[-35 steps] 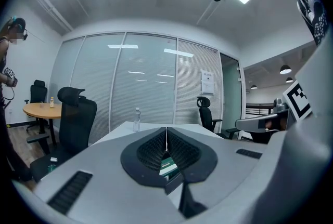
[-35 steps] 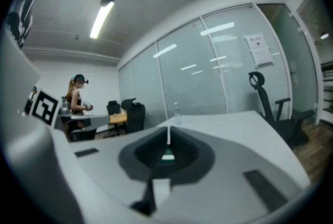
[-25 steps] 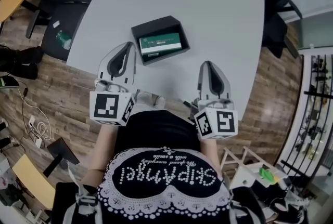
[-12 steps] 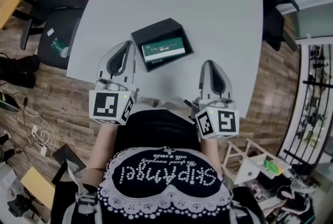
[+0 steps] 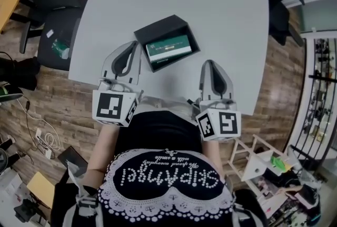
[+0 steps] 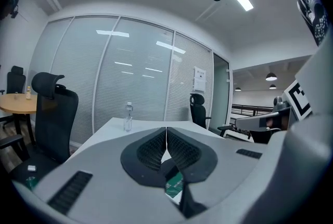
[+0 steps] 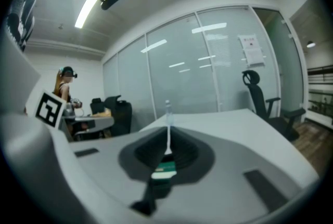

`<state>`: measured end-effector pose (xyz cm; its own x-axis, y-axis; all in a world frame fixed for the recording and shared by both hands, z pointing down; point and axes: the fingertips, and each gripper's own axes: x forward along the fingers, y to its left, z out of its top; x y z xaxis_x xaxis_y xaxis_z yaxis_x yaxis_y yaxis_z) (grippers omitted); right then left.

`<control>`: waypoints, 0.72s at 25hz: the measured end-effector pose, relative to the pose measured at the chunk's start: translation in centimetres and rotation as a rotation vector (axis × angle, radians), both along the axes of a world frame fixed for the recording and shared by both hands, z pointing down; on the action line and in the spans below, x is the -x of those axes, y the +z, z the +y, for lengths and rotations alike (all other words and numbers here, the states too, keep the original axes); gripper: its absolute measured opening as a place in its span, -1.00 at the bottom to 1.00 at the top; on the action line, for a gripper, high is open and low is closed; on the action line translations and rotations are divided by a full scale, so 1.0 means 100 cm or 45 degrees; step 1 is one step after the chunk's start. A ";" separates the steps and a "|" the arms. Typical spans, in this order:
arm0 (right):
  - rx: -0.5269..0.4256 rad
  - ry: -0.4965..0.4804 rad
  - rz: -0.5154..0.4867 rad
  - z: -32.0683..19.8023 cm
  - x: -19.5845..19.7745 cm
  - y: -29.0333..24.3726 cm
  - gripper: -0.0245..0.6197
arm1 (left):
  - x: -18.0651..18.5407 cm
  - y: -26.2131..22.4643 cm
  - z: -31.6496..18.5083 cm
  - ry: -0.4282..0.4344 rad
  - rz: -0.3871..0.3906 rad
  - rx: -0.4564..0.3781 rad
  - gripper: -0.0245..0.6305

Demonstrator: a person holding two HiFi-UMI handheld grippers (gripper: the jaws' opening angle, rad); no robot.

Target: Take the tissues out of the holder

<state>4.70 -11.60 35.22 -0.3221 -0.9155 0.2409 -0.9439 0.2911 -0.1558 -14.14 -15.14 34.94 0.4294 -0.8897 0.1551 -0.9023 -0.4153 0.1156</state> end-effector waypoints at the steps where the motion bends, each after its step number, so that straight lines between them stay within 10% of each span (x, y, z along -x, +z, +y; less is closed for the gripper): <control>1: 0.002 0.002 0.000 0.000 -0.001 0.000 -0.81 | -0.001 0.001 0.000 0.005 -0.001 0.003 -0.83; 18: 0.028 -0.035 0.003 -0.015 -0.035 0.000 -0.81 | -0.022 0.001 -0.007 -0.047 -0.039 0.021 -0.83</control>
<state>8.19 -13.10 35.22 -0.3465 -0.9007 0.2620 -0.9360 0.3135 -0.1600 -11.89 -15.81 35.04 0.3913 -0.9020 0.1825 -0.9201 -0.3801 0.0942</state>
